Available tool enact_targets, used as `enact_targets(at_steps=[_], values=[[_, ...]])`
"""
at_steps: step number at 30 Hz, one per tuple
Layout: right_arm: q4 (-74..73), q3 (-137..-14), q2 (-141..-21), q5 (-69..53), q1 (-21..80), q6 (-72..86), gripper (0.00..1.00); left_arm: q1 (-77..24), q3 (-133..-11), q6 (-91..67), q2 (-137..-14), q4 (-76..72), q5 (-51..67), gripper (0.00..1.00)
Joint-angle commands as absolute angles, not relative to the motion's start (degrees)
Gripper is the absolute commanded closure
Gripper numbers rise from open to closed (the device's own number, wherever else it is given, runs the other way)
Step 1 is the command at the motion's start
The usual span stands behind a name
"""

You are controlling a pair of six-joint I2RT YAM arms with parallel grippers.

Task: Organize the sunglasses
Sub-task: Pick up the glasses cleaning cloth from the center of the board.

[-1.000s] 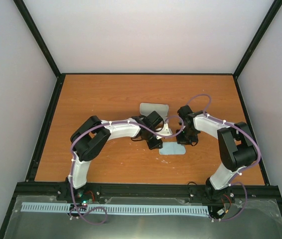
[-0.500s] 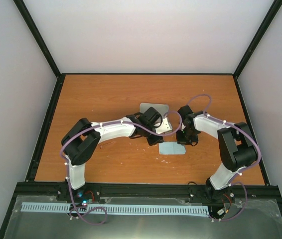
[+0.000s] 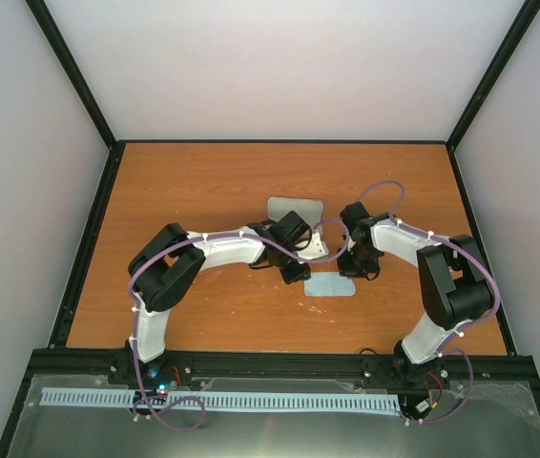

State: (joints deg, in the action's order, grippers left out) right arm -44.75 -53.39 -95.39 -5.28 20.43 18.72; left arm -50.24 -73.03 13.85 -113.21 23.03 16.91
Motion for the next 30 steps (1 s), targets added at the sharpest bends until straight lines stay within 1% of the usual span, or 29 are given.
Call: enact_targets(at_steps=[1,5,10,14,17,21,22,30], values=[[-44.28,-51.60,-95.36,-5.62,20.64,18.81,0.97,-50.21,-74.96,13.27,-114.31,23.03,16.59,0.73],[-44.21,-51.46,-95.30,-5.71,20.65,18.83,0.97,-50.21,-75.12,13.50,-115.40,23.12,16.33,0.76],[-44.21,-51.44,-95.18,-5.80,20.64,18.92,0.97,-50.27,-75.49,13.60,-116.75,23.34,15.82,0.77],[-44.30,-51.33,-95.09,-5.80,20.63,18.91,0.97,-50.27,-75.24,13.62,-117.12,23.43,16.11,0.81],[-44.30,-51.31,-95.10,-5.86,20.65,18.91,0.97,-50.51,-75.07,13.61,-117.24,23.80,16.71,0.87],[-44.25,-51.57,-95.10,-5.85,20.65,19.00,0.97,-51.43,-74.80,13.62,-116.70,24.40,17.22,0.98],[-44.29,-51.63,-95.08,-5.88,20.62,18.99,0.97,-51.62,-74.78,13.56,-116.55,24.51,17.18,0.99],[-44.43,-52.82,-94.60,-5.52,20.64,19.13,0.97,-51.64,-75.82,14.14,-115.23,25.27,15.55,0.99]])
